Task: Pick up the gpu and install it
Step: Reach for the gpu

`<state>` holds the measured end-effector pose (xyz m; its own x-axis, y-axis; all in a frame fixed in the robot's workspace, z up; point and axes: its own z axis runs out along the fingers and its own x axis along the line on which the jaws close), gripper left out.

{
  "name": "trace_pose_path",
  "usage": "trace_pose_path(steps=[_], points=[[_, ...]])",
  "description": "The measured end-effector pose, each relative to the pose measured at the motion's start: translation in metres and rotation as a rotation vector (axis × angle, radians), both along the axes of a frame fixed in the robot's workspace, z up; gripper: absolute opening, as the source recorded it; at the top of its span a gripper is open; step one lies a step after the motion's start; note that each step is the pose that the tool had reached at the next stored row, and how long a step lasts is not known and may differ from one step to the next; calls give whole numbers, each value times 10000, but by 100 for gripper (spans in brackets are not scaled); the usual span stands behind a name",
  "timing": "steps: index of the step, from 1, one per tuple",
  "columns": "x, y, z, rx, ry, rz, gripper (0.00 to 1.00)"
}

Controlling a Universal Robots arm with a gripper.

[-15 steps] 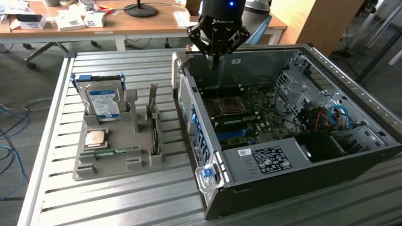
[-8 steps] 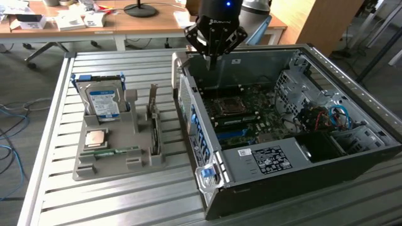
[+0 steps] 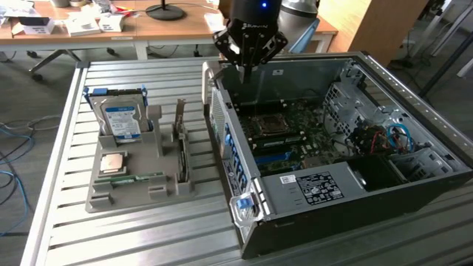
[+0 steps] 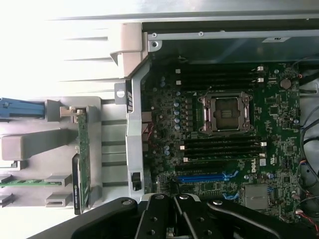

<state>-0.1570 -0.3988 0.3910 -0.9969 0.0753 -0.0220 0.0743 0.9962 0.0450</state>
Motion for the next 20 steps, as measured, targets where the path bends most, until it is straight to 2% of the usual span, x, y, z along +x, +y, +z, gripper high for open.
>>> trace_pose_path(steps=[20], points=[[-156, 1, -20, 1, 40, 0, 11]])
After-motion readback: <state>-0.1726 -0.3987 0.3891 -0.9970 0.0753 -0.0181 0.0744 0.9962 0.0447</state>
